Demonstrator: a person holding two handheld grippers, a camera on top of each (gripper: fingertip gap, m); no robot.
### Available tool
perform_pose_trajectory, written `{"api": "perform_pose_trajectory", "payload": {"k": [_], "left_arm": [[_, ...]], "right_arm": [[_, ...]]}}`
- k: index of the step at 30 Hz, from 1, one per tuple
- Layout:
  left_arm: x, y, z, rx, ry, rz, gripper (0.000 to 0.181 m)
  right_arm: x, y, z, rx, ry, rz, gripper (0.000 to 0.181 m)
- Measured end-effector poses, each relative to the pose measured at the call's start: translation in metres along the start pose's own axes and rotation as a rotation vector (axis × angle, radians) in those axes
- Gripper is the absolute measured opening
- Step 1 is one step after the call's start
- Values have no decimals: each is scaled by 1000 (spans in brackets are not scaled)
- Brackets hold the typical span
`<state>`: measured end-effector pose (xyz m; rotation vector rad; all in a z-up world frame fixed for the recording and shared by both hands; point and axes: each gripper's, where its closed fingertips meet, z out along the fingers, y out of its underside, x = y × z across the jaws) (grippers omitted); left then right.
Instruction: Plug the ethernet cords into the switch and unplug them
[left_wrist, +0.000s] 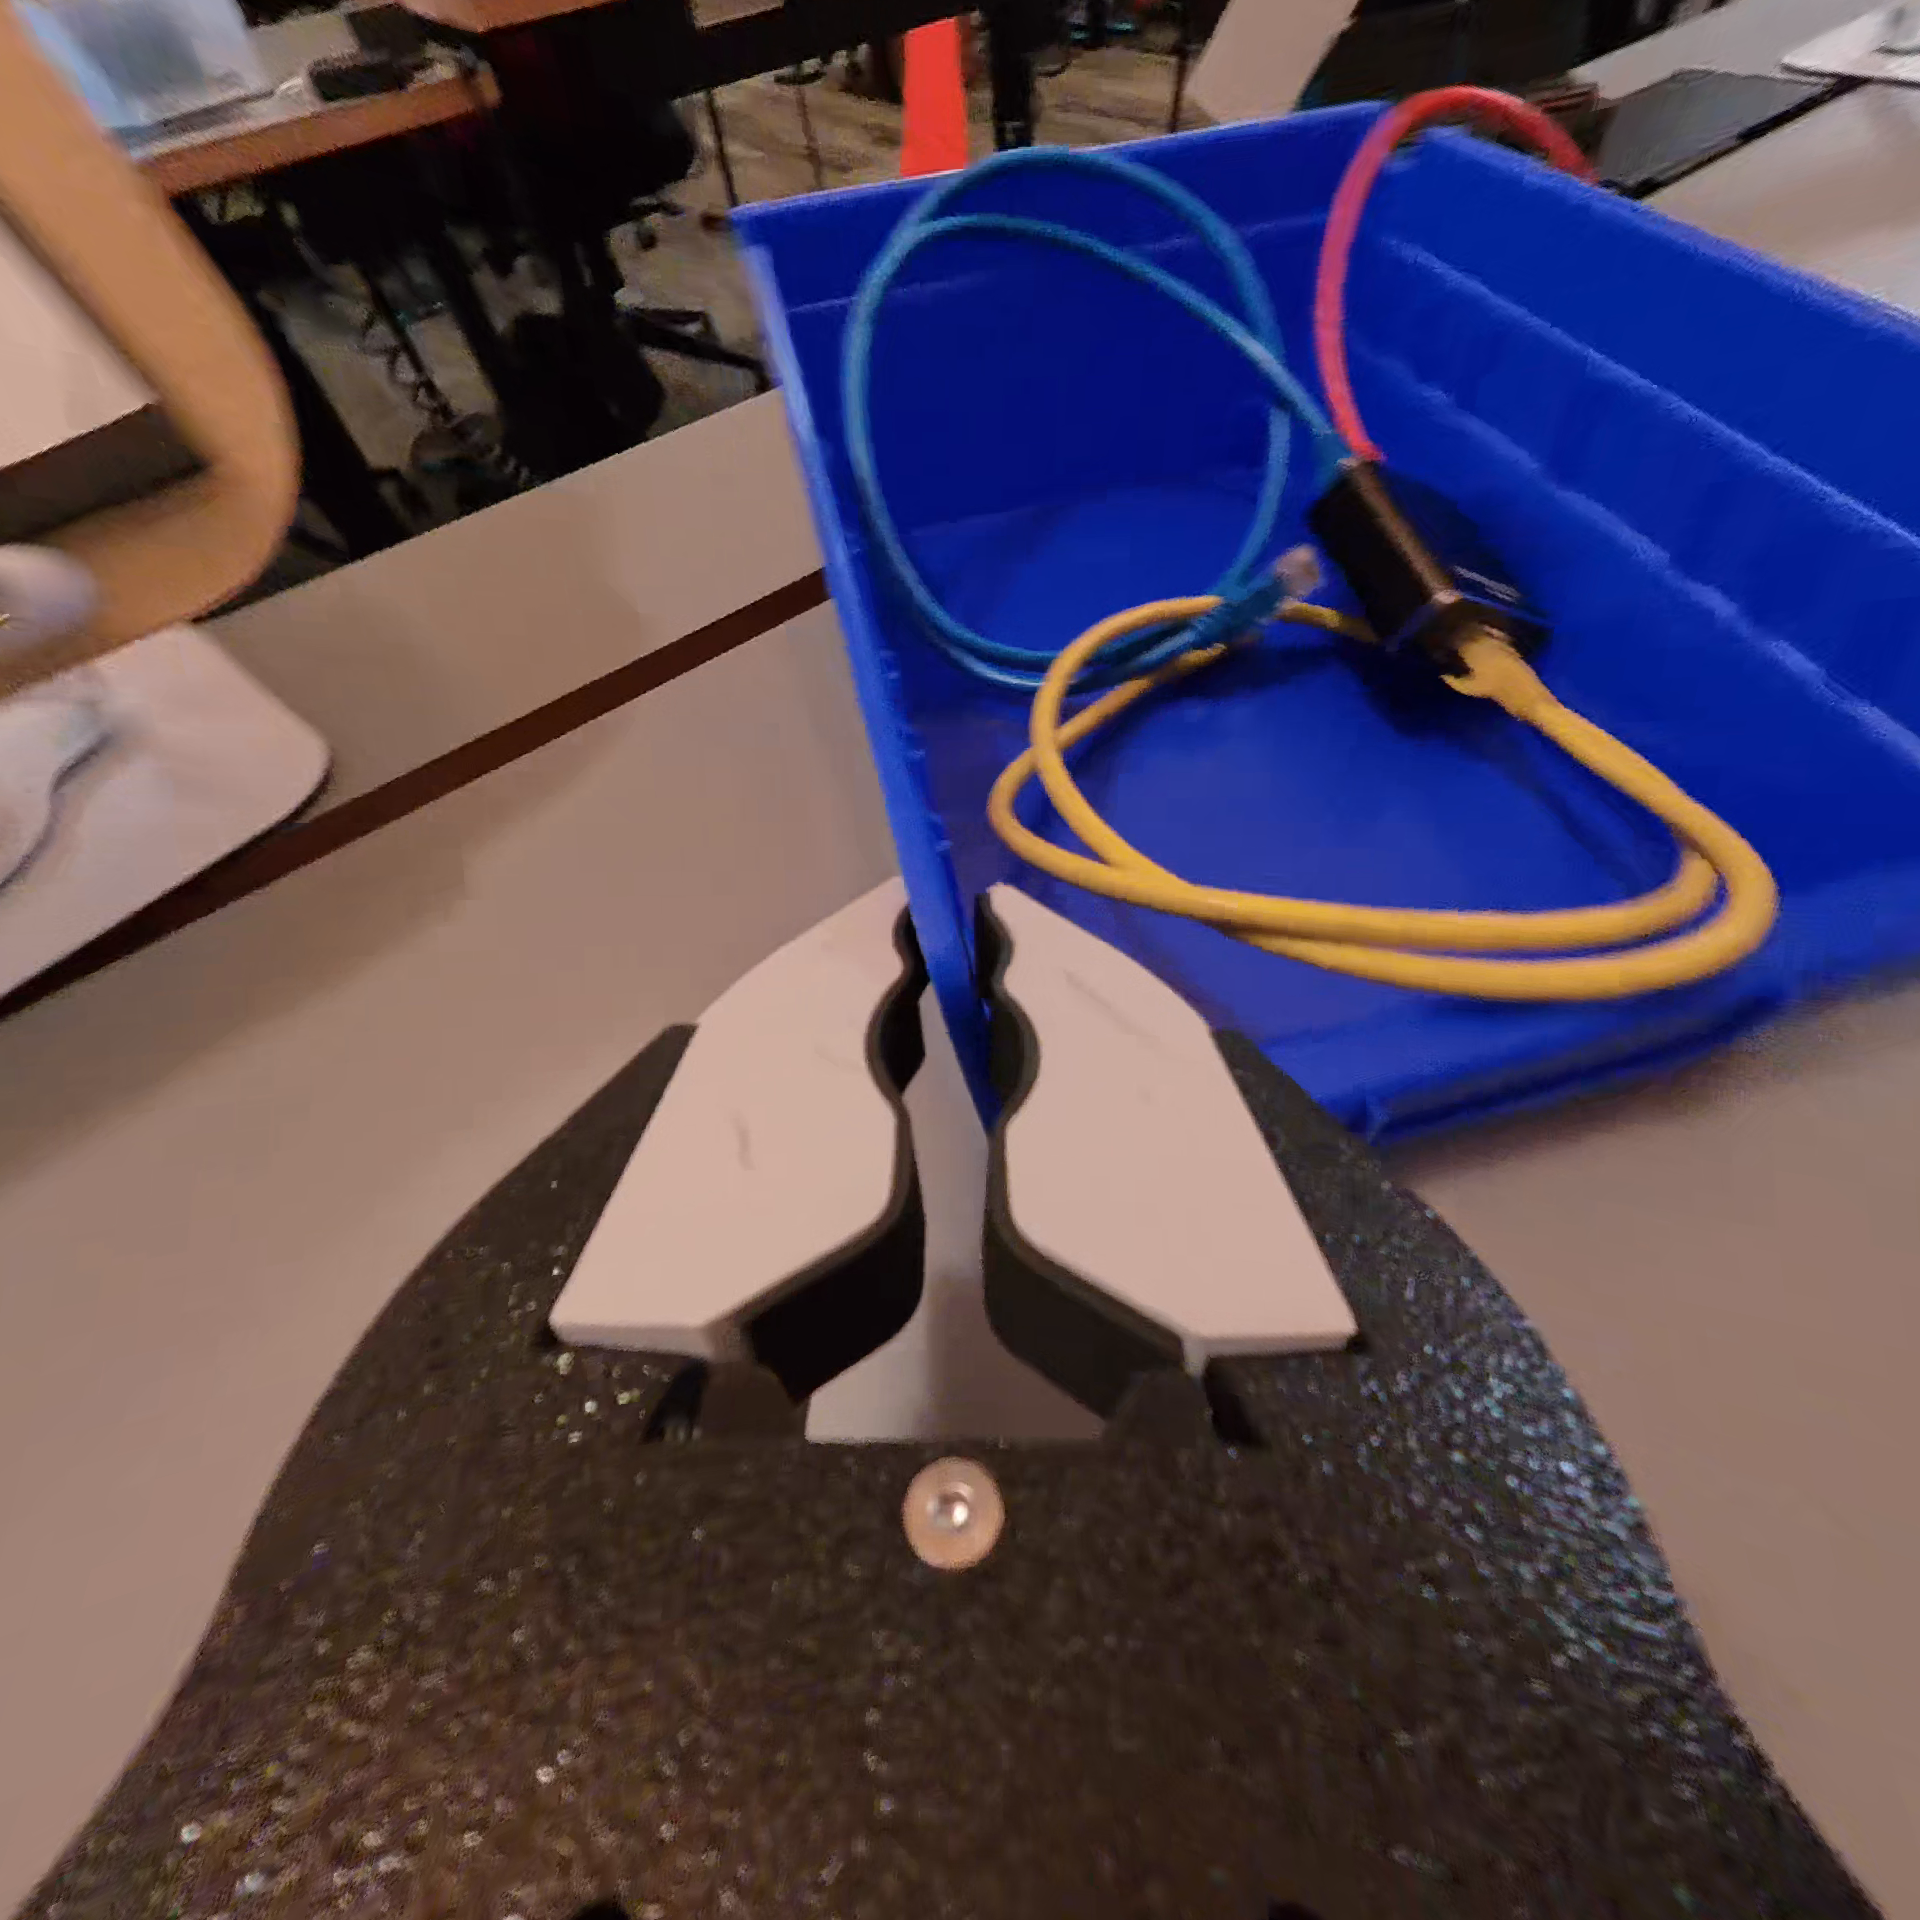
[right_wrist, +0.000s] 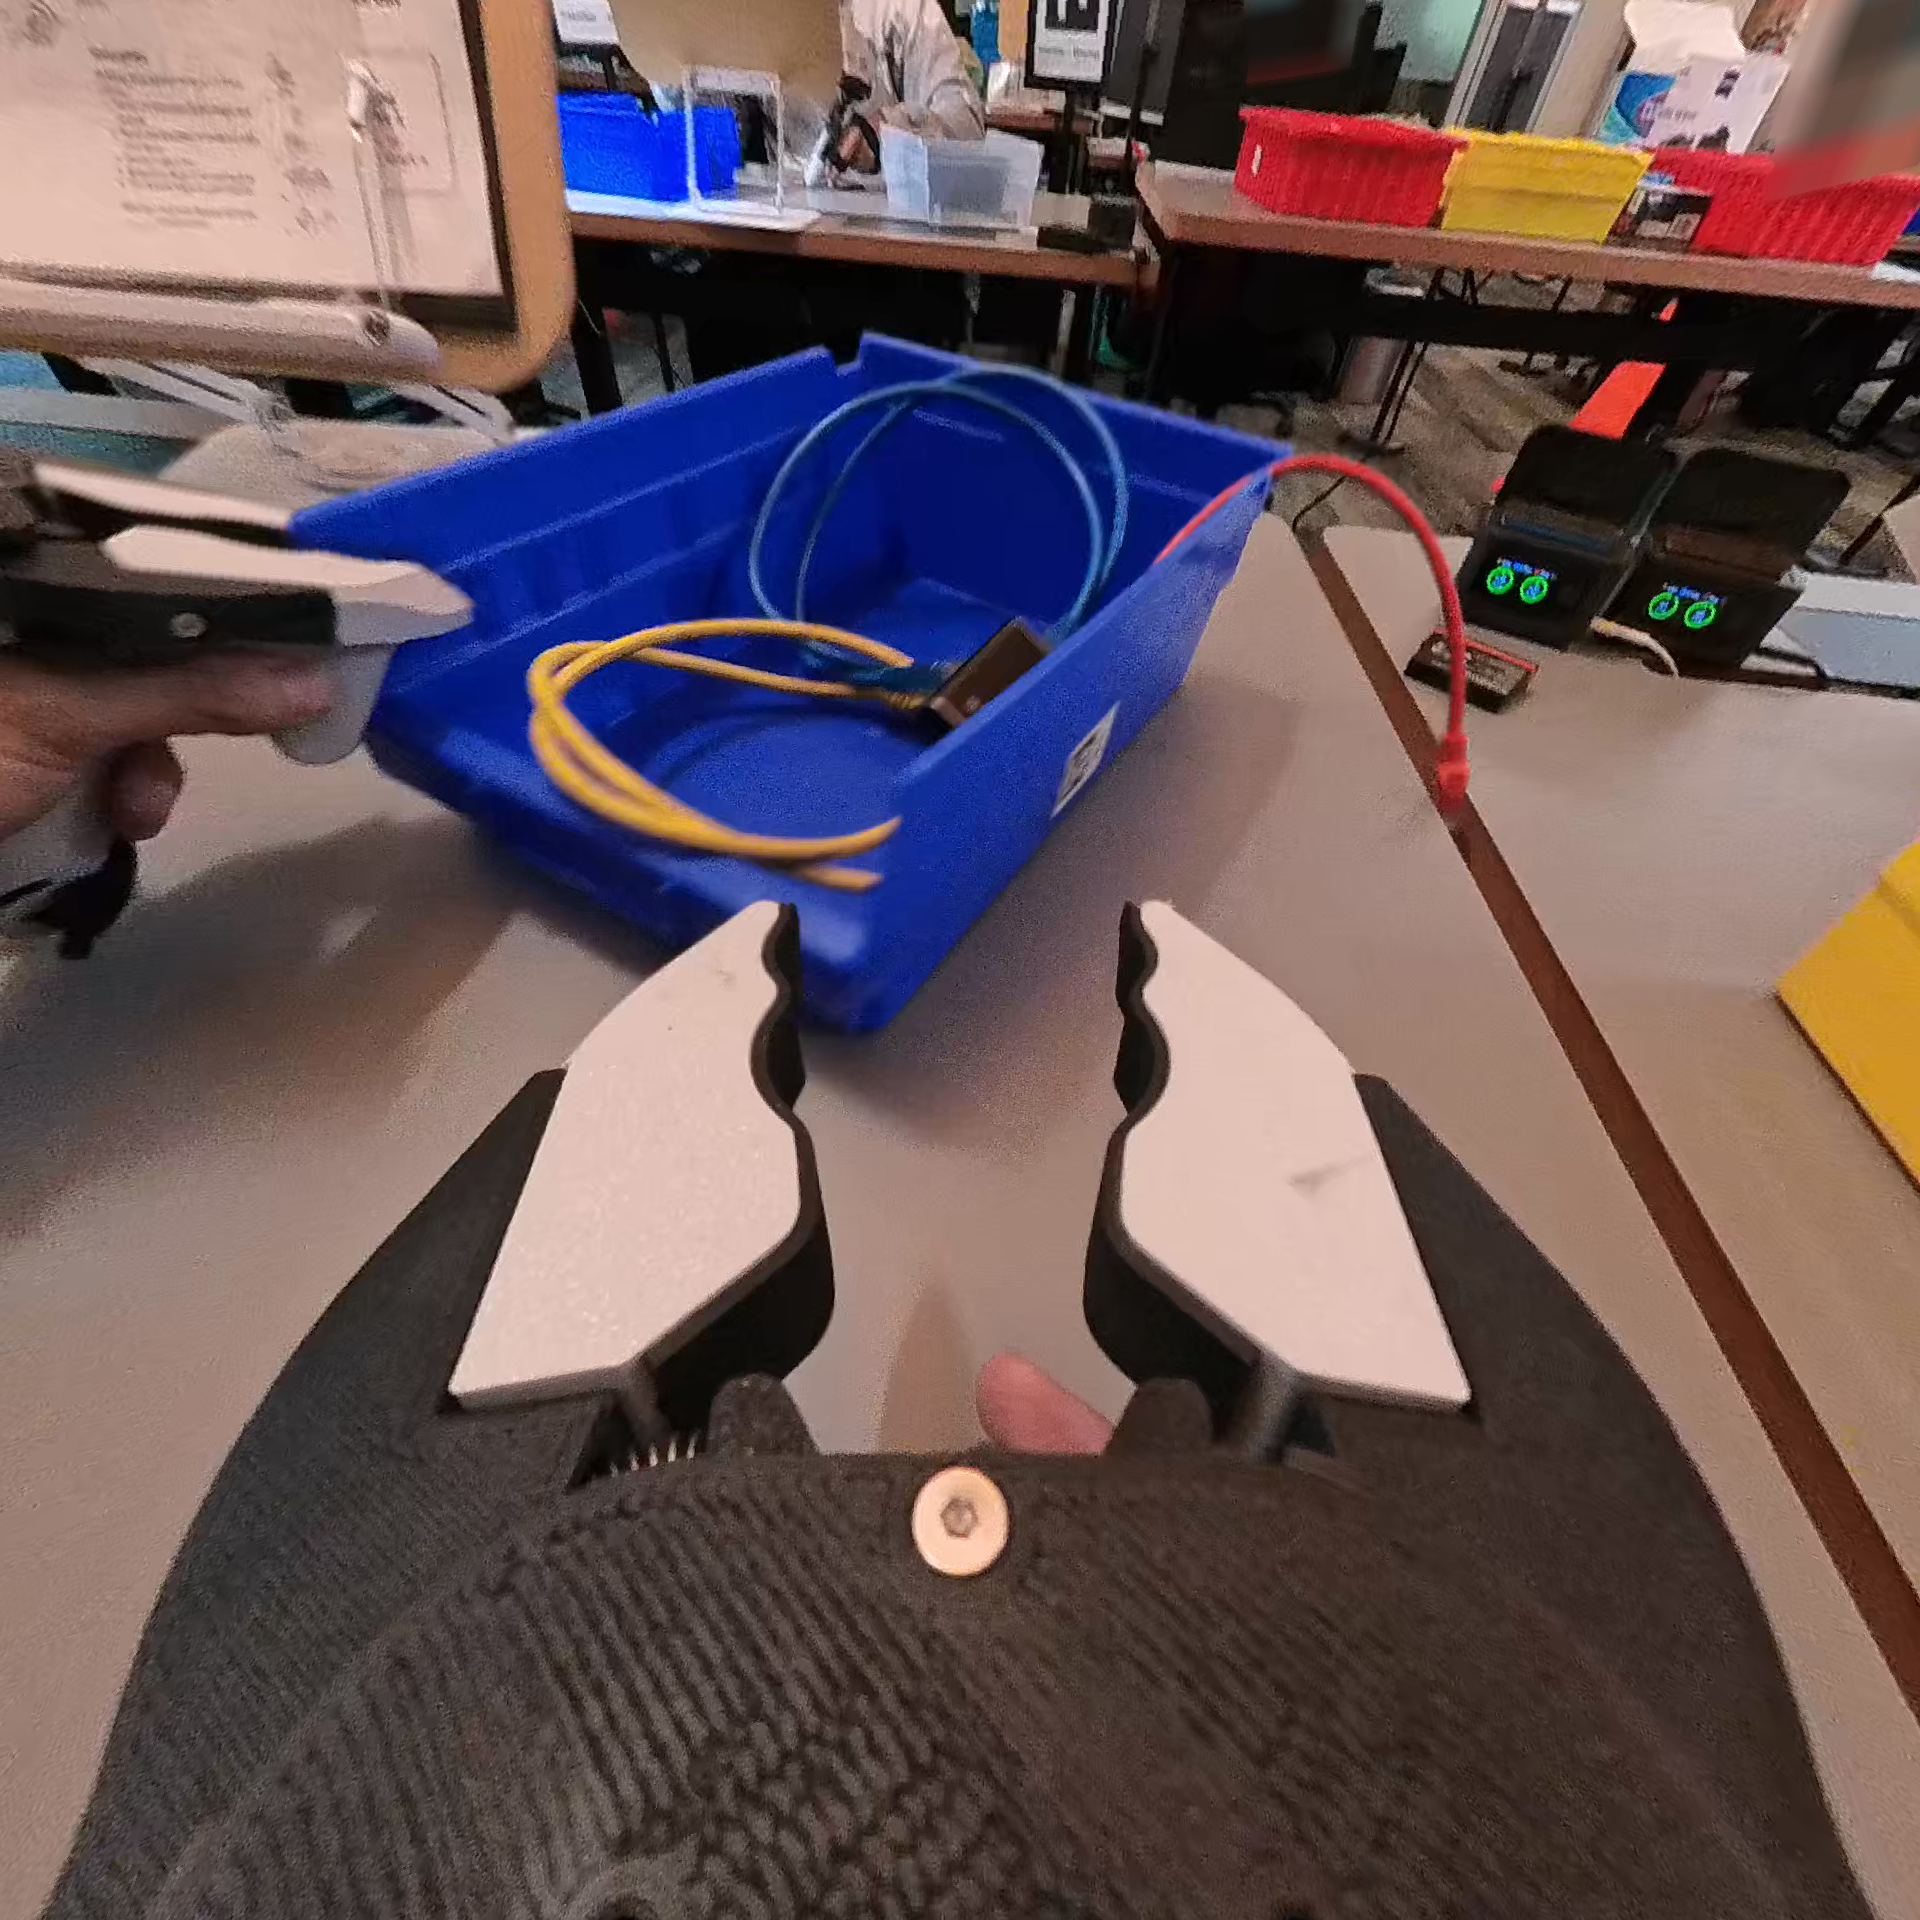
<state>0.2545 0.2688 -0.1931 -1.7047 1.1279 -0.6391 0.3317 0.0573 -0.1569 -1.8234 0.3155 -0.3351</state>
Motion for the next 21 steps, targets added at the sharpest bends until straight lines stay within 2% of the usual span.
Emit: {"api": "perform_pose_trajectory", "payload": {"k": [2,5,9,12,15,17,19,21], "left_arm": [[-21,11,-21,2,12,-29,4],[-47,34,-68,0,25,-38,3],[-82,69,-142,3,16,-81,4],[-108,94,-194,3,-21,-101,4],[-124,113,-234,15,-66,-142,4],[-127,120,-252,40,-93,-167,4],[-129,124,-262,59,-123,-172,4],[-129,126,-268,91,-147,-177,4]], "right_arm": [[-10,-14,-4,36,-26,-12,57],[-39,-35,-9,80,-99,-81,58],[-58,-35,-8,18,-109,-190,63],[-88,-47,-7,35,-184,-158,64],[-156,-83,-2,107,-319,-161,63],[-226,-106,9,103,-506,-201,67],[-301,-126,23,44,-755,-188,73],[-364,-142,47,-74,-919,-155,78]]}}
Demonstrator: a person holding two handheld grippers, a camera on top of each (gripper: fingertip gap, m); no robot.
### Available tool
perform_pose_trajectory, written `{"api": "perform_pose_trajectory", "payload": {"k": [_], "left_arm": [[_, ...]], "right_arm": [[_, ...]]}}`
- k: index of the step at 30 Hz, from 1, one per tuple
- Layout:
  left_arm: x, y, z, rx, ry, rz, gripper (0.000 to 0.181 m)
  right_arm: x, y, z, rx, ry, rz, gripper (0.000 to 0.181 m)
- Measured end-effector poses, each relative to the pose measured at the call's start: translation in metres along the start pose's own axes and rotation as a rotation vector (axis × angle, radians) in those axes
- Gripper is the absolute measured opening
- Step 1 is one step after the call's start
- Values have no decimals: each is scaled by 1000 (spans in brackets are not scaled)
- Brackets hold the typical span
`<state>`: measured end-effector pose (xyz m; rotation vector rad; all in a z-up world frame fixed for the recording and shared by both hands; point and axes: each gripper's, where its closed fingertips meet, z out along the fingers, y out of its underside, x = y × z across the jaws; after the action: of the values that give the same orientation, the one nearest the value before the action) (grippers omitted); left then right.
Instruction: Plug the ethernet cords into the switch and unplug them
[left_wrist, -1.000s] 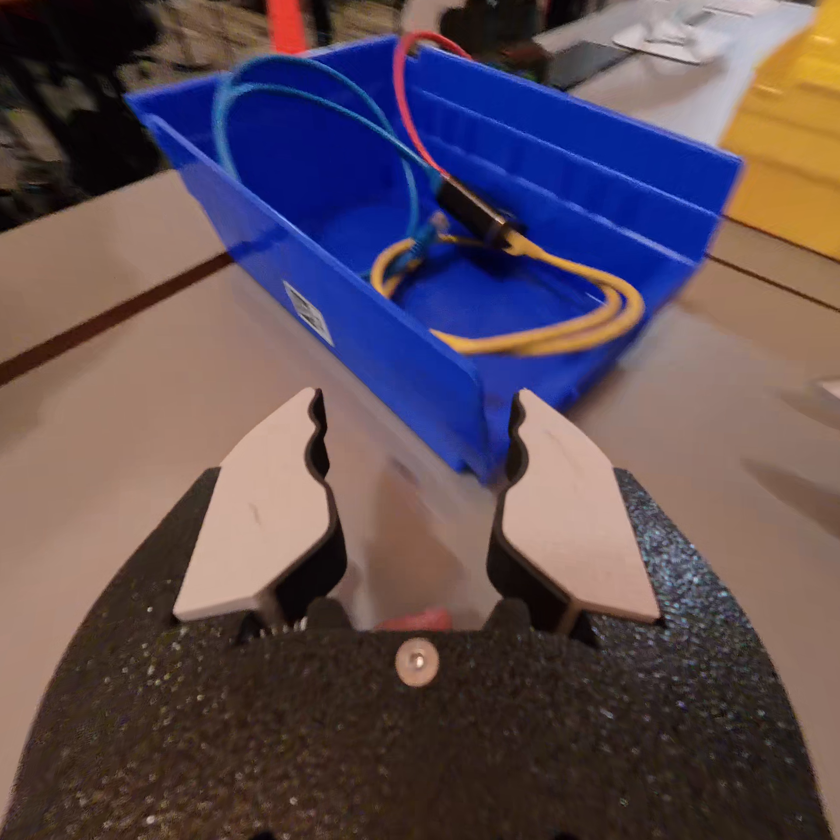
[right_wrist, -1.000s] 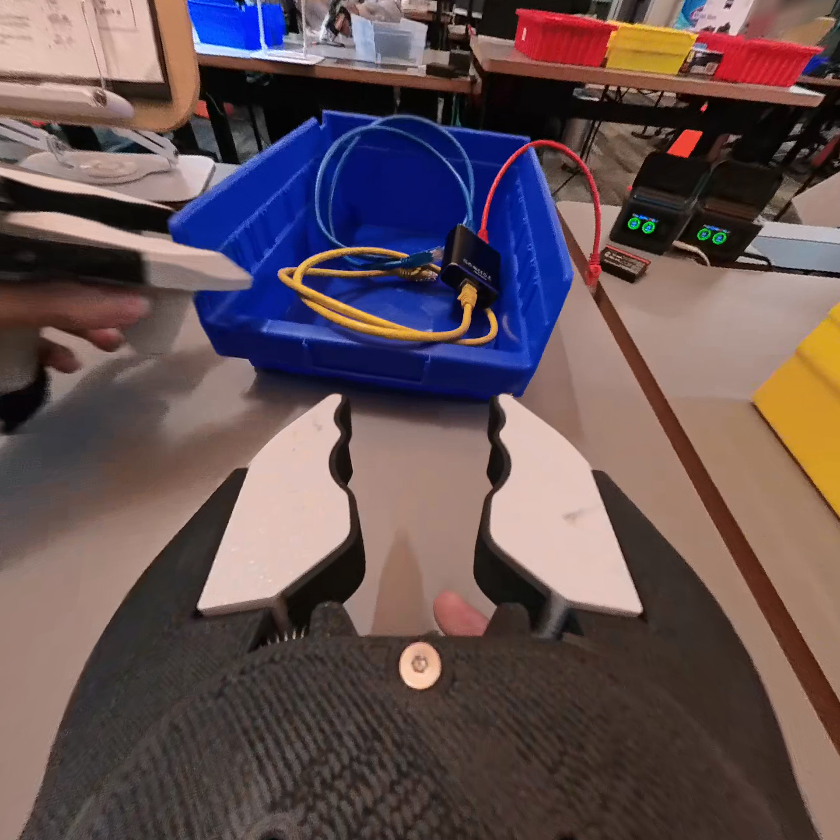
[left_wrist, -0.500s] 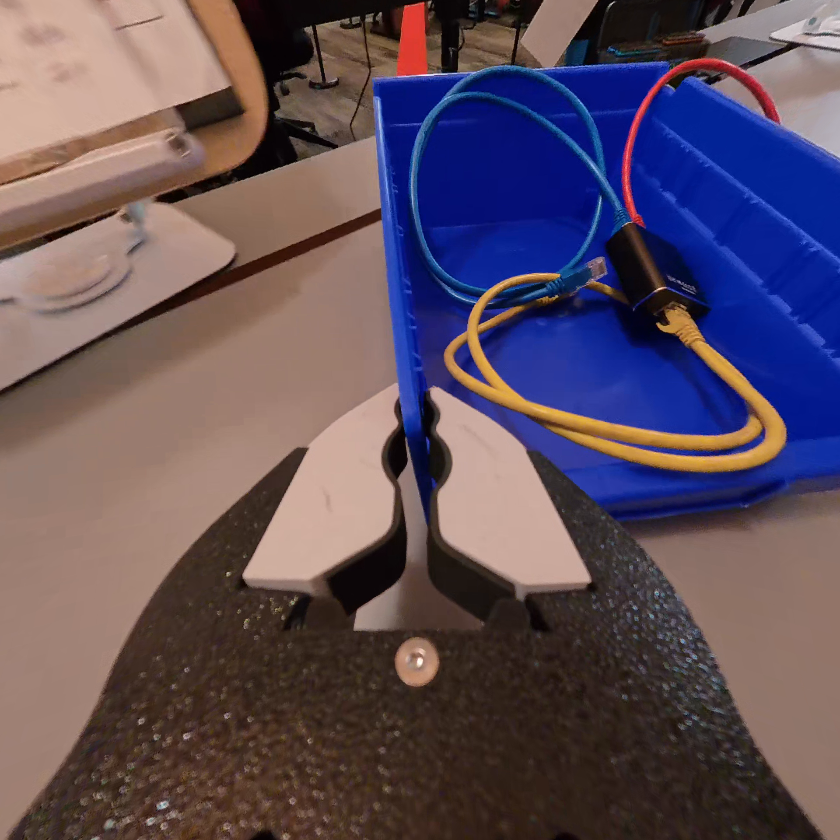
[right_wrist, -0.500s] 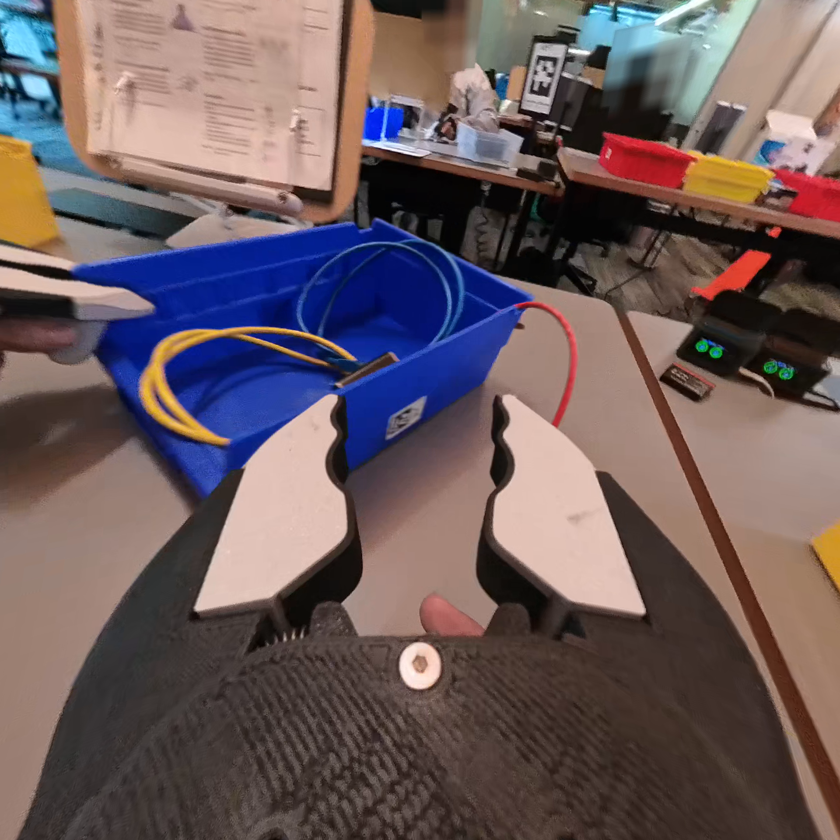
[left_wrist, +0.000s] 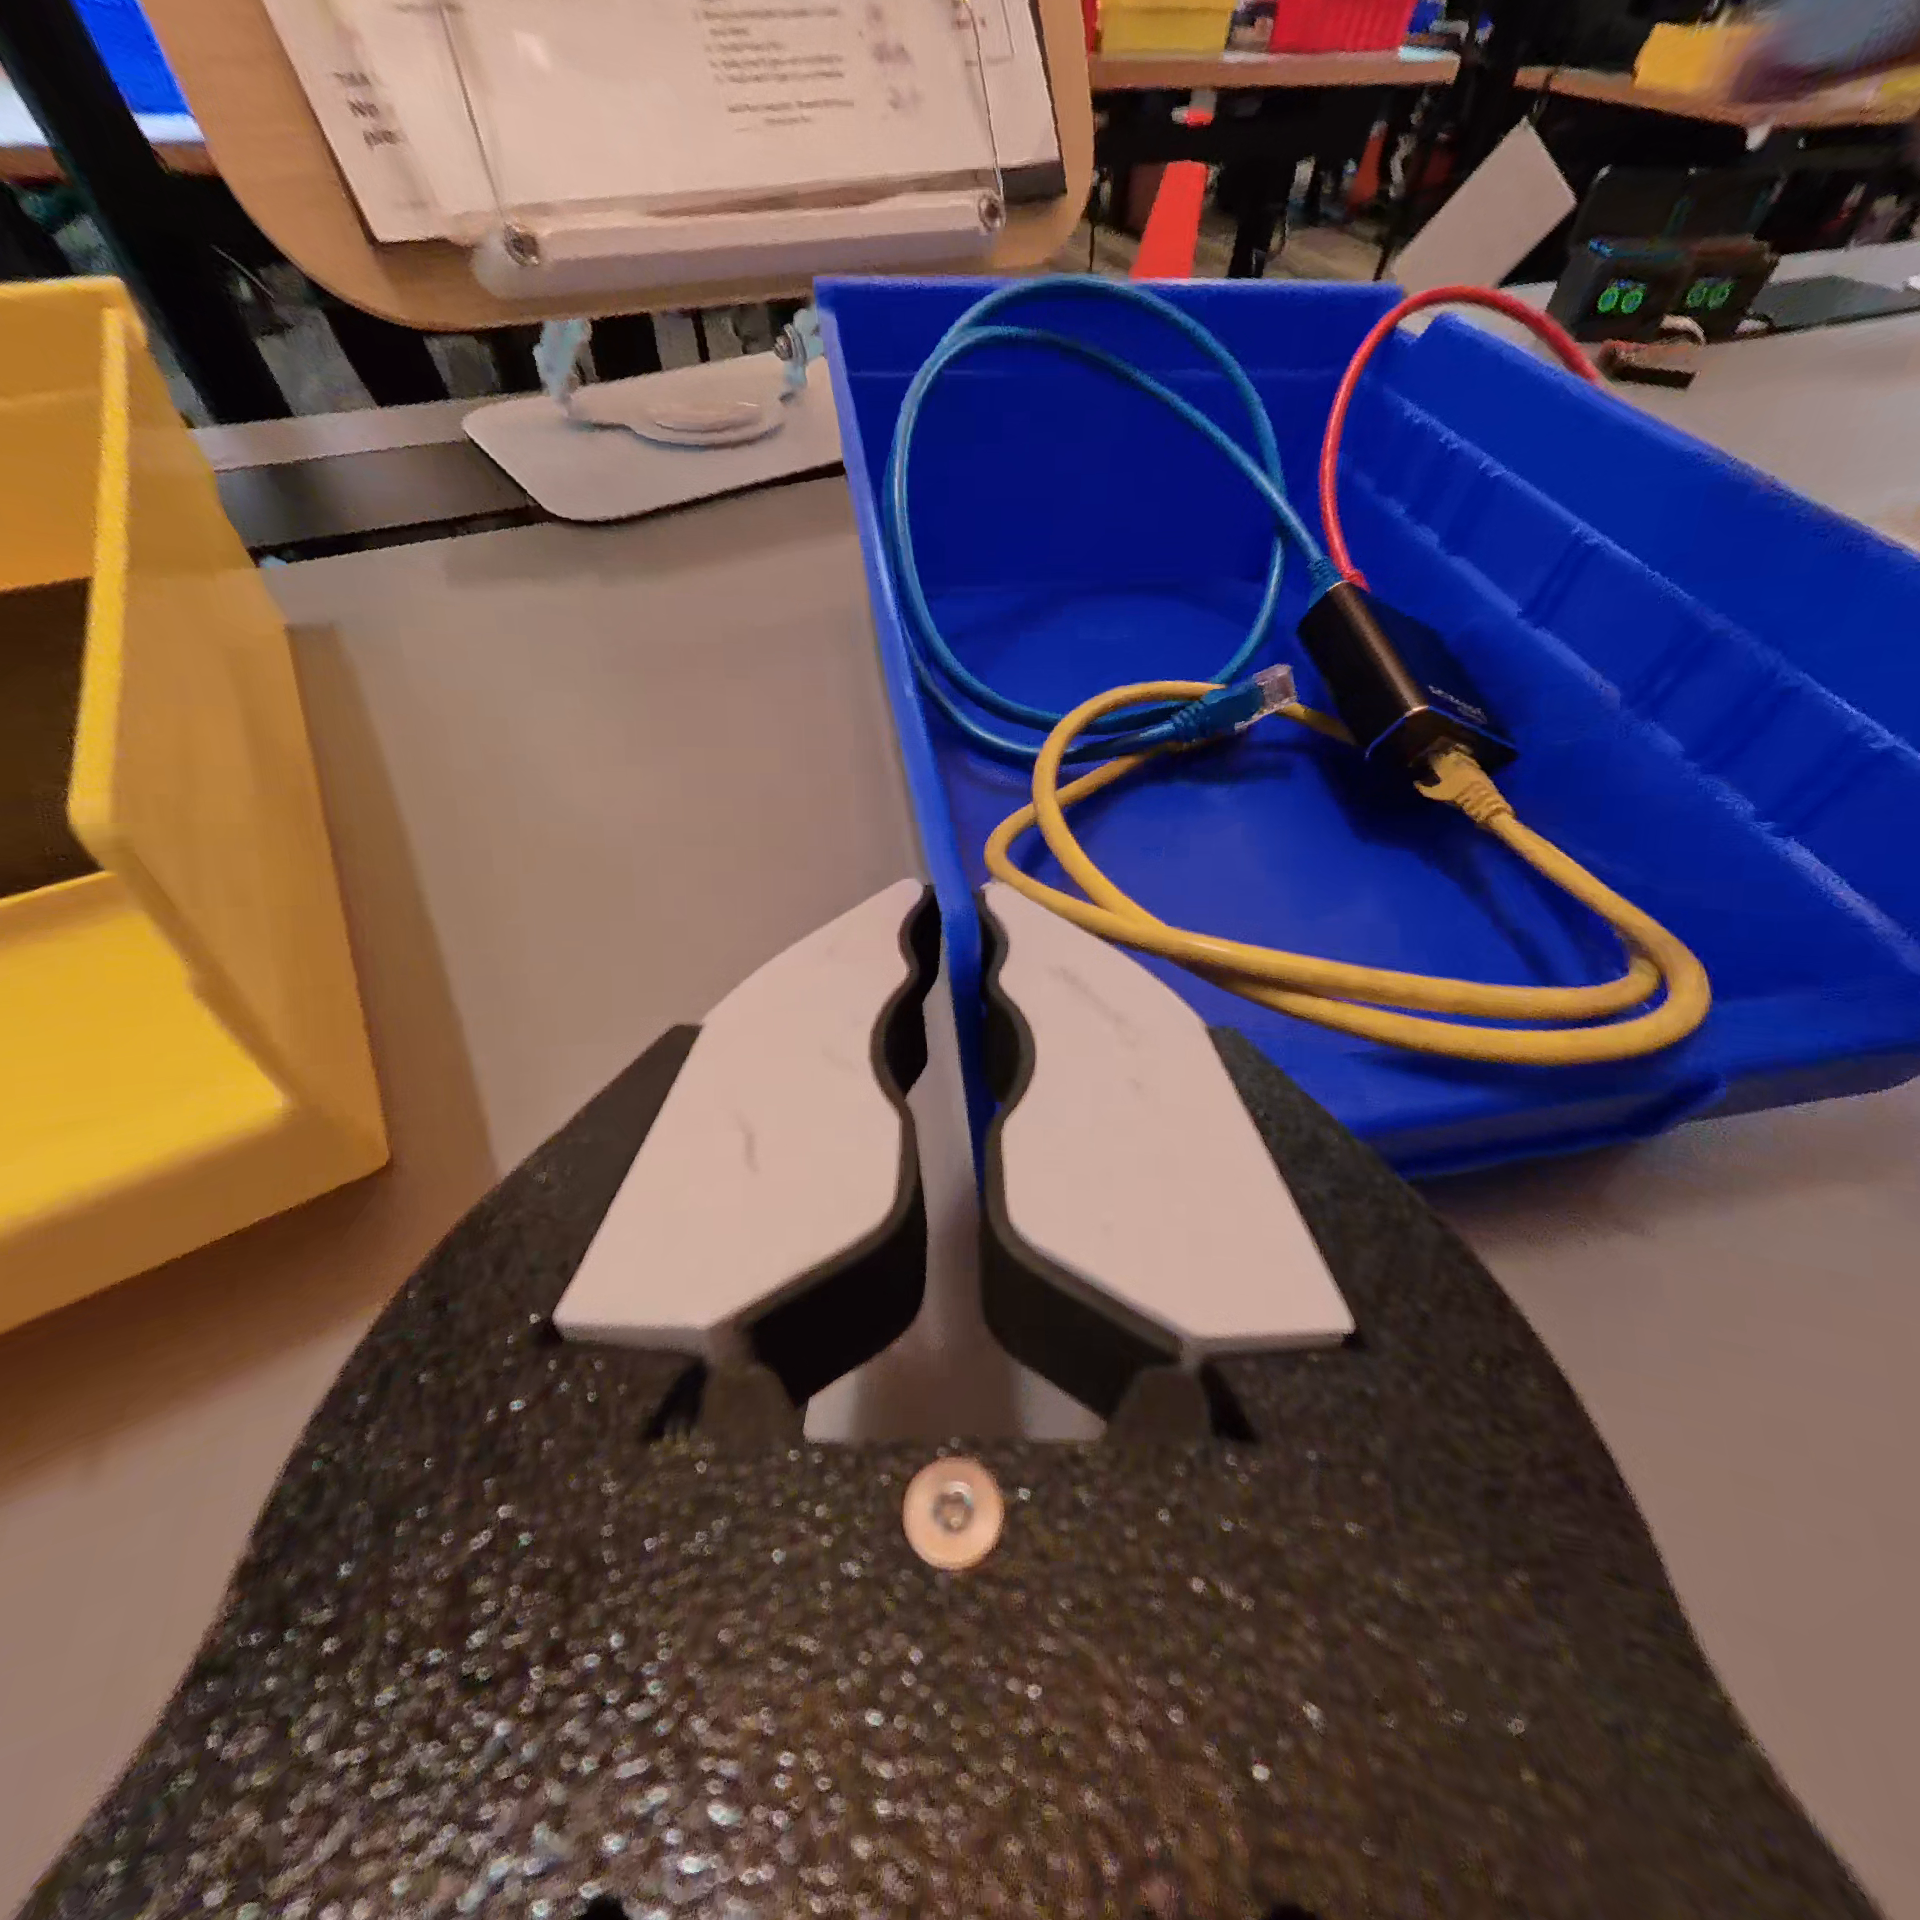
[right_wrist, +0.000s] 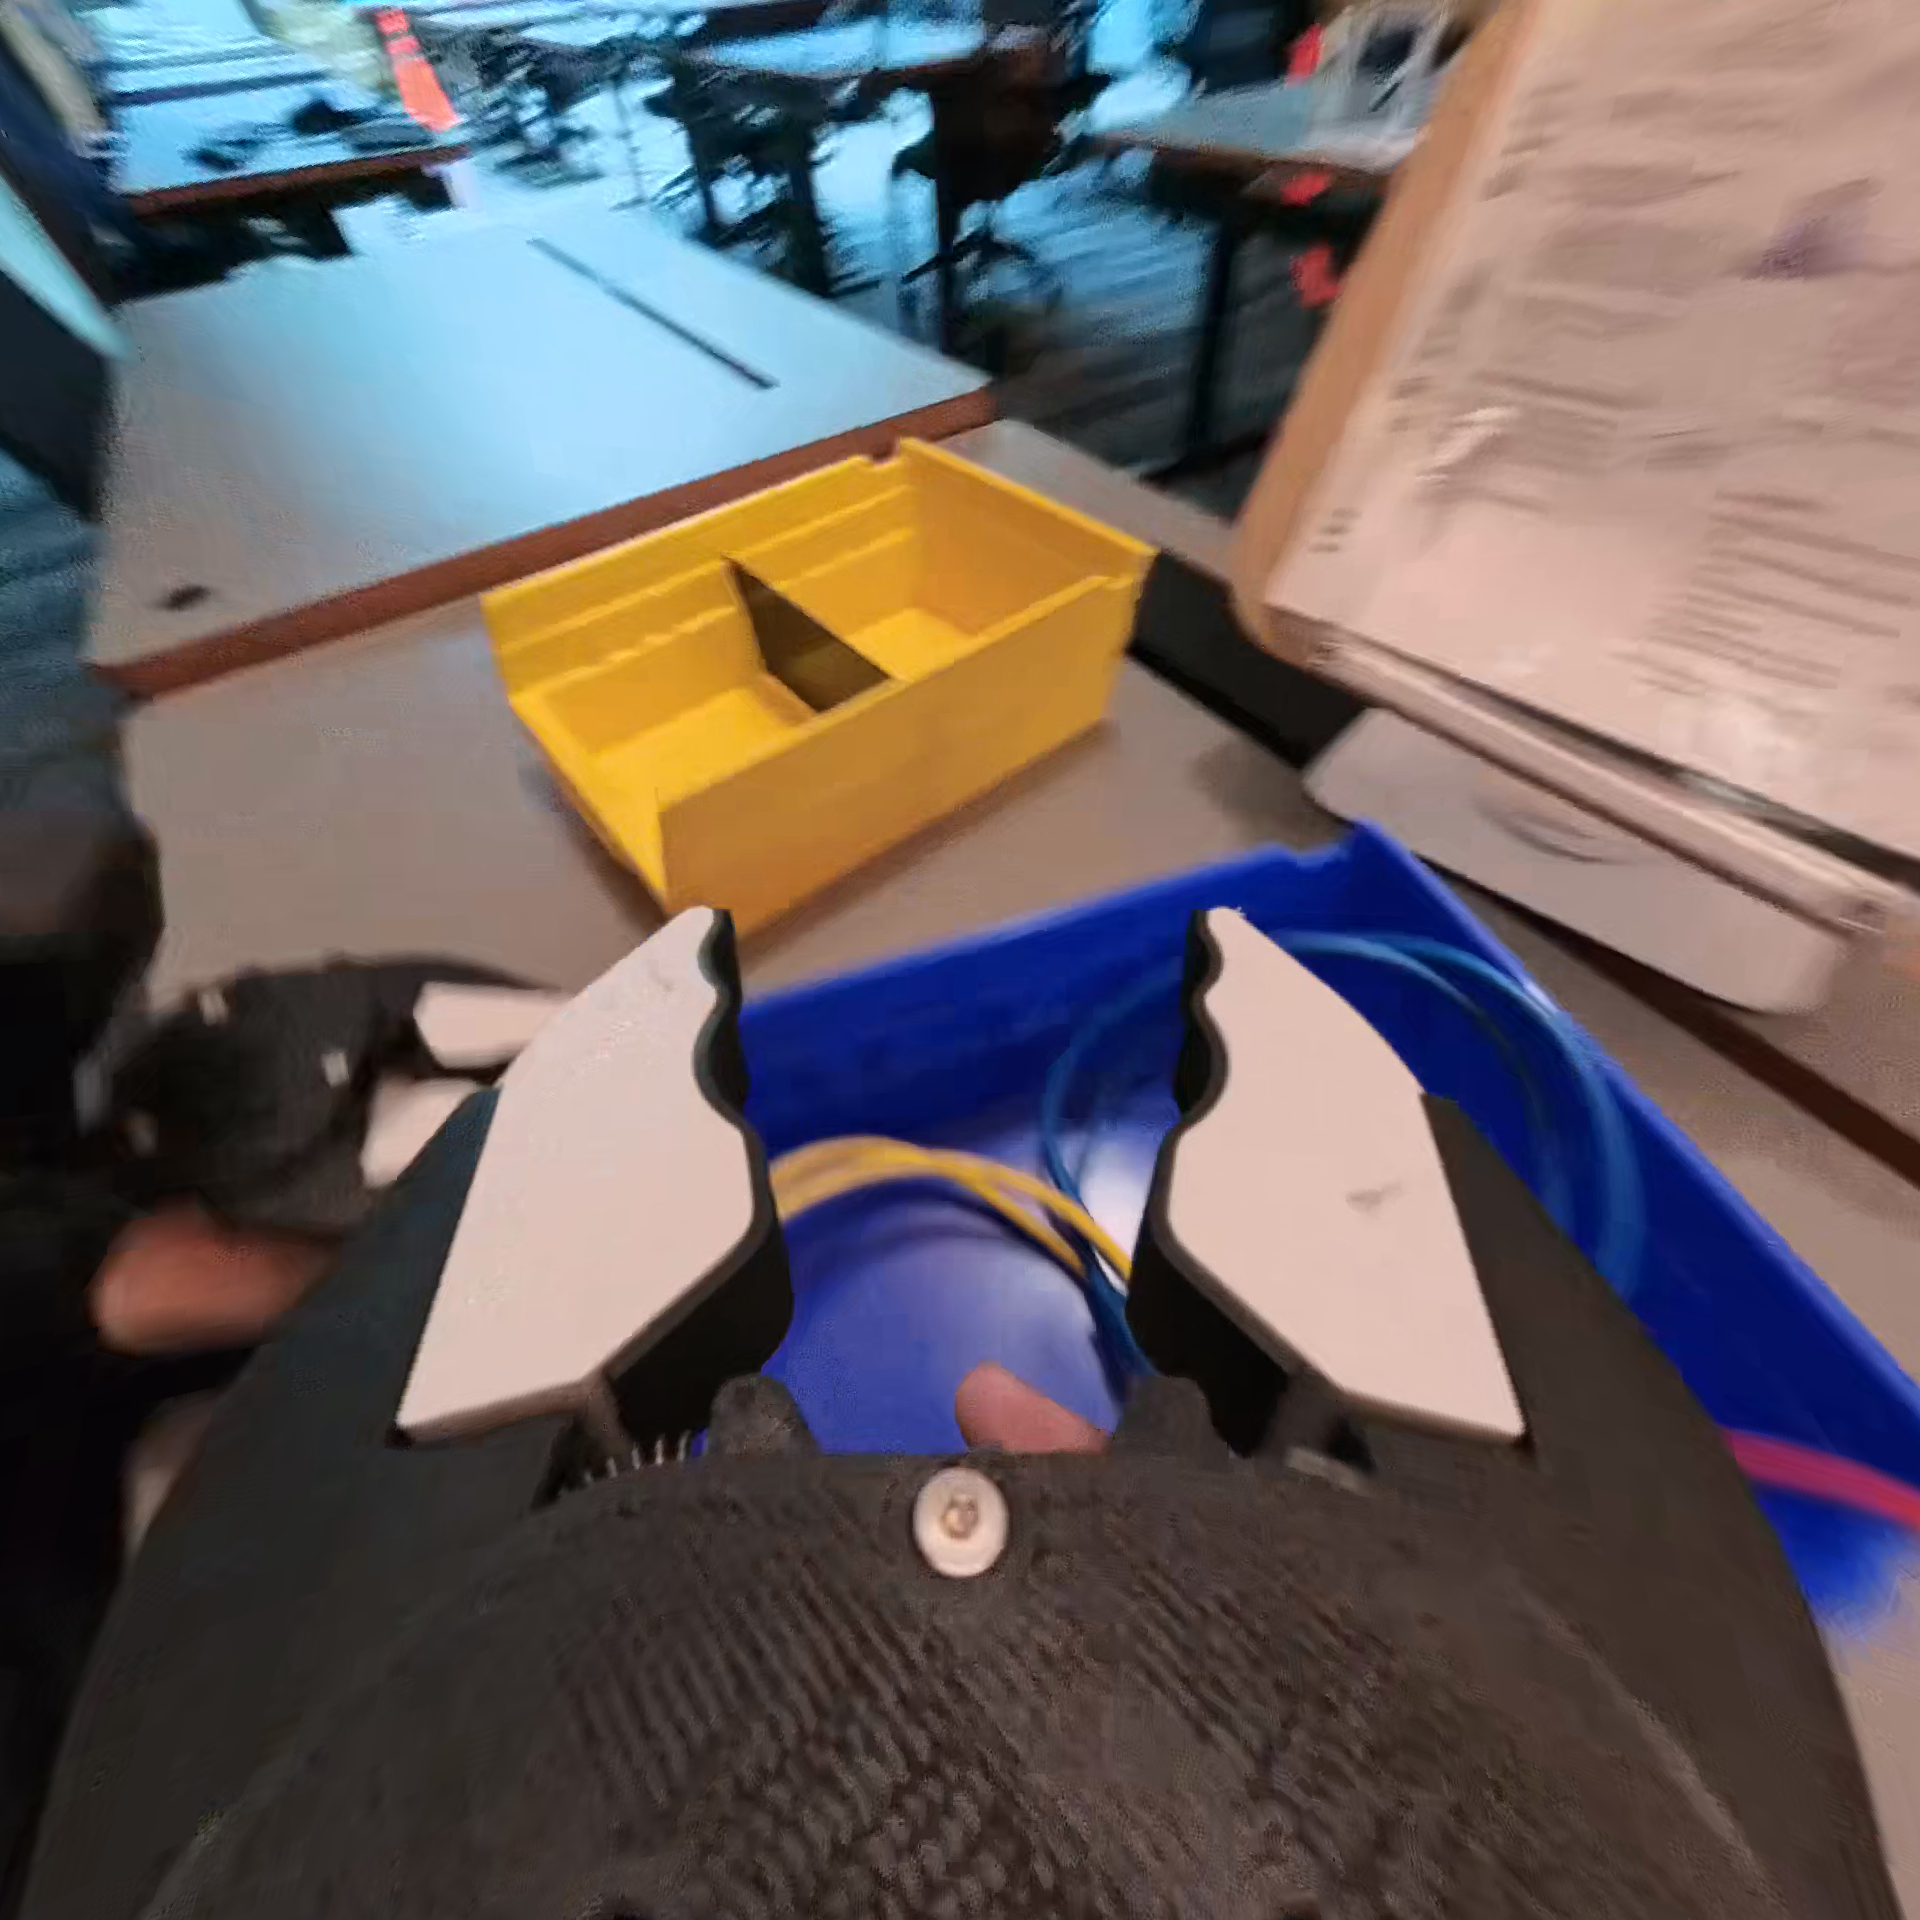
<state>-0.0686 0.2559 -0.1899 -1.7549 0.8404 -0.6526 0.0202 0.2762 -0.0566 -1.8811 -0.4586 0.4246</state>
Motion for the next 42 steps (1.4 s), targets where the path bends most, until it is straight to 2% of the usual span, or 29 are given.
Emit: {"api": "perform_pose_trajectory", "payload": {"k": [2,5,7,9,13,14,15,17,20,22,25,27,30,33,35,37,40,42], "left_arm": [[0,0,-4,15,-28,15,4],[0,1,-5,13,-33,40,5],[0,1,-5,12,-15,30,5],[-1,2,-8,12,4,34,6],[-13,4,-15,12,-6,17,4],[-16,4,-15,12,-3,5,4],[-19,4,-16,13,-1,-7,4],[-24,4,-16,13,2,-8,3],[-30,4,-19,13,2,13,4],[-32,4,-20,13,2,33,4],[-37,5,-23,14,-3,62,4],[-44,5,-24,14,-10,81,4],[-61,6,-27,5,-22,103,3],[-88,7,-34,-6,-47,110,3],[-112,9,-42,-14,-72,96,3],[-141,12,-52,-11,-101,52,3],[-186,16,-71,4,-144,-15,2],[-216,19,-83,14,-182,-60,2]], "right_arm": [[-8,-15,63,-109,-102,104,84],[-19,-5,149,-353,-168,364,87],[-37,2,189,-443,-222,506,79],[-39,12,222,-459,-167,538,70],[-55,55,254,-623,-107,443,67],[-59,66,259,-667,-104,422,74],[-58,74,262,-698,-54,406,63],[-47,77,268,-697,40,346,45],[-37,67,270,-674,60,400,26],[-30,52,265,-681,31,290,19],[-22,3,242,-613,11,120,12],[-9,-42,212,-531,29,32,9],[29,-105,145,-365,132,-32,6],[88,-131,54,-245,312,-43,6],[129,-119,-11,-230,439,-27,6],[167,-87,-74,-255,547,14,6],[211,-13,-158,-329,668,118,6],[234,46,-203,-393,718,210,7]]}}
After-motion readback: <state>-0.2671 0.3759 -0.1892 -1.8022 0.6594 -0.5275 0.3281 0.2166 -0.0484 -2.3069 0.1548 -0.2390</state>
